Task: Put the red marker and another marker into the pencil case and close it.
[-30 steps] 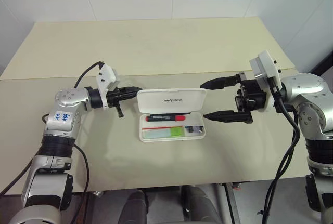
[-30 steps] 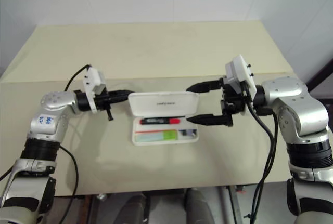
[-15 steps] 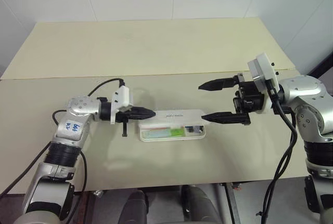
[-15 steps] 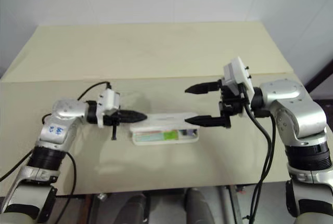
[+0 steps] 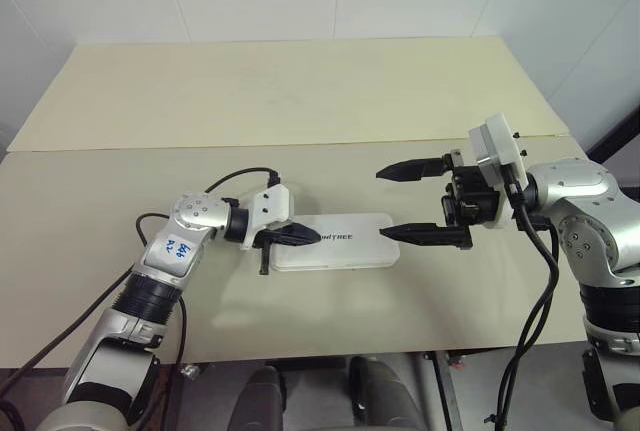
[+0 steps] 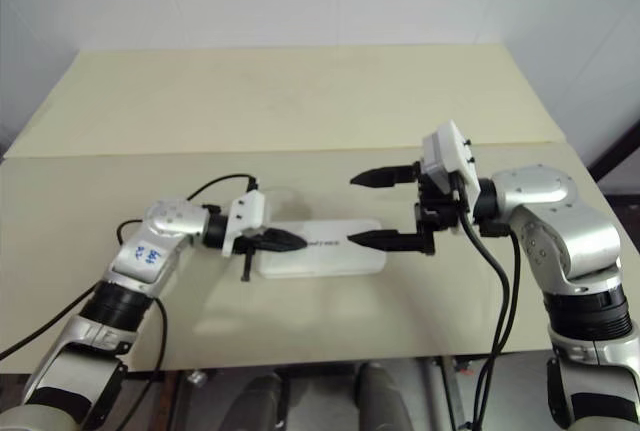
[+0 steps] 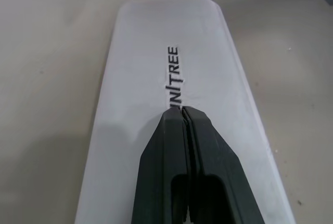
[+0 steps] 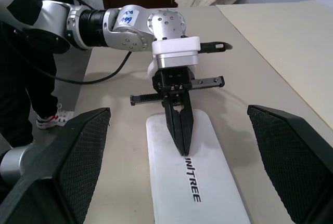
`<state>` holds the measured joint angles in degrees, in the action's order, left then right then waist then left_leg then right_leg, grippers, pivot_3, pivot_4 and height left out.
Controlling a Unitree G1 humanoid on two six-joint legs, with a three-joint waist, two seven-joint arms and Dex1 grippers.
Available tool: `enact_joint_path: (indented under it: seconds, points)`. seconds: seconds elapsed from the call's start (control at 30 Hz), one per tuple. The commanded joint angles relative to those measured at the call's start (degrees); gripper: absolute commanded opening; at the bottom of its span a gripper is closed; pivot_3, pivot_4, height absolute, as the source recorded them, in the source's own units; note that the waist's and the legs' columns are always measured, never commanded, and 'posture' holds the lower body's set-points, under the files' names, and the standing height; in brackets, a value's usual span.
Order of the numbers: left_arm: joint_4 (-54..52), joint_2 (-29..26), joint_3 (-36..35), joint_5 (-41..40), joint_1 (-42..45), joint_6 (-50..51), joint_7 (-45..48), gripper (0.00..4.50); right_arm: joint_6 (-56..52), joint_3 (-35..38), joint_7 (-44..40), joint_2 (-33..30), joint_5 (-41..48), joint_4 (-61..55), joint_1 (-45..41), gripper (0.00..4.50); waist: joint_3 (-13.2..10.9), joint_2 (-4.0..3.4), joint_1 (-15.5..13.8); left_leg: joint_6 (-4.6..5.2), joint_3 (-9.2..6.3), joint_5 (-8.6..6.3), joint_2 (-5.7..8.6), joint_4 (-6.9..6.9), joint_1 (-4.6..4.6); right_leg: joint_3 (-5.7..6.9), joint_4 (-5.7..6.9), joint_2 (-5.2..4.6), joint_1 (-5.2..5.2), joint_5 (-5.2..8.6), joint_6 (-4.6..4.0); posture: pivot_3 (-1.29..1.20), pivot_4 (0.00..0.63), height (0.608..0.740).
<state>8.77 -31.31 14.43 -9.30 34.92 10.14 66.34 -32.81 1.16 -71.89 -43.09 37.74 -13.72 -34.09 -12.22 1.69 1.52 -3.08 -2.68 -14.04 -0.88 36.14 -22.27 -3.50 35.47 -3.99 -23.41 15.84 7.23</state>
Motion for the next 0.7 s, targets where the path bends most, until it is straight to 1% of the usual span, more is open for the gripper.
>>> enact_joint_path:
  seconds: [0.03,0.1,0.17,0.23,0.27,0.33,0.37,0.43,0.63,0.67,0.7]
  points:
    - [-4.28,-0.25,-3.18,-2.64,-1.77,2.11,-1.31,0.03,1.25,1.17,0.12,-0.24,0.33,-1.13,0.66,4.50,0.00,0.00,0.00,0.00,0.00,0.00,0.00,-0.01,-0.01,0.00,0.00,0.00,-0.01,0.00,0.00,0.00,0.150,0.740]
    - [-7.25,-0.87,-6.78,-5.49,-2.90,3.04,-2.04,0.03,2.20,1.21,-0.08,-0.24,-0.23,-0.26,0.82,4.50,-0.01,0.01,0.22,0.00,0.00,0.00,0.00,-0.05,-0.03,0.00,-0.01,0.00,-0.05,0.00,0.00,0.00,0.150,0.740]
    - [-11.37,-2.99,-13.18,-10.17,-5.35,4.56,-2.39,0.03,4.22,0.64,-0.58,-0.47,-2.19,1.69,0.90,4.50,-0.02,0.00,0.32,0.01,0.00,-0.01,-0.02,-0.09,-0.09,0.00,0.01,0.01,-0.16,0.00,0.00,0.00,0.150,0.740]
    - [-15.76,-4.77,-20.10,-16.24,-8.76,7.16,-2.61,0.43,7.01,-0.81,-2.49,-1.92,-5.23,3.54,1.72,4.50,-0.02,0.00,0.41,0.01,0.01,-0.01,-0.06,-0.13,-0.09,0.00,0.04,0.03,-0.22,0.01,-0.02,0.00,0.150,0.740]
    - [-17.32,-5.13,-22.29,-17.62,-9.96,7.73,-3.58,0.64,7.88,-1.10,-3.46,-2.40,-5.89,4.25,2.03,4.50,-0.03,-0.02,0.32,0.02,0.00,-0.02,-0.07,-0.18,-0.08,0.01,0.04,0.04,-0.22,0.04,-0.06,0.00,0.150,0.740]
    - [-20.43,-6.57,-25.70,-19.33,-12.62,9.43,-5.32,1.23,8.97,-1.10,-4.44,-2.51,-6.45,5.89,1.95,4.50,-0.03,-0.03,0.16,0.02,0.00,-0.02,-0.06,-0.19,-0.07,0.03,0.03,0.02,-0.22,0.05,-0.07,0.00,0.150,0.740]
    - [-22.50,-7.90,-28.18,-20.58,-14.84,11.29,-6.11,1.63,9.84,-1.07,-4.82,-2.39,-6.98,7.15,1.64,4.50,-0.04,-0.03,0.15,0.02,0.01,-0.03,-0.04,-0.18,-0.08,0.02,0.01,0.00,-0.20,0.05,-0.07,0.00,0.150,0.740]
    - [-25.90,-10.06,-32.24,-22.35,-19.20,13.16,-6.95,2.29,11.69,-1.12,-5.75,-2.36,-7.99,9.40,1.17,4.50,-0.04,-0.03,0.18,0.01,0.02,-0.03,-0.03,-0.15,-0.07,0.02,-0.05,-0.05,-0.14,0.03,-0.04,0.00,0.150,0.740]
    - [-31.81,-13.61,-42.15,-24.89,-30.80,15.68,-8.80,4.36,17.32,0.02,-7.31,-2.27,-9.83,13.42,2.09,4.50,-0.04,-0.03,0.10,0.01,0.03,-0.04,-0.03,-0.17,-0.06,0.03,-0.10,-0.05,-0.14,0.07,-0.12,0.00,0.150,0.740]
    - [-31.97,-14.03,-44.07,-24.83,-32.39,15.14,-8.63,4.44,18.46,0.67,-7.28,-2.17,-9.91,14.36,2.04,4.50,-0.04,-0.03,0.02,0.01,0.03,-0.04,-0.03,-0.16,-0.05,0.03,-0.09,-0.06,-0.13,0.09,-0.16,0.00,0.150,0.740]
    - [-31.61,-14.16,-45.99,-24.71,-33.58,14.13,-8.47,4.44,19.76,1.45,-6.87,-1.96,-10.04,15.45,1.75,4.50,-0.04,-0.02,0.10,0.01,0.03,-0.04,-0.02,-0.13,-0.06,0.03,-0.13,-0.06,-0.12,0.43,-0.78,0.00,0.150,0.740]
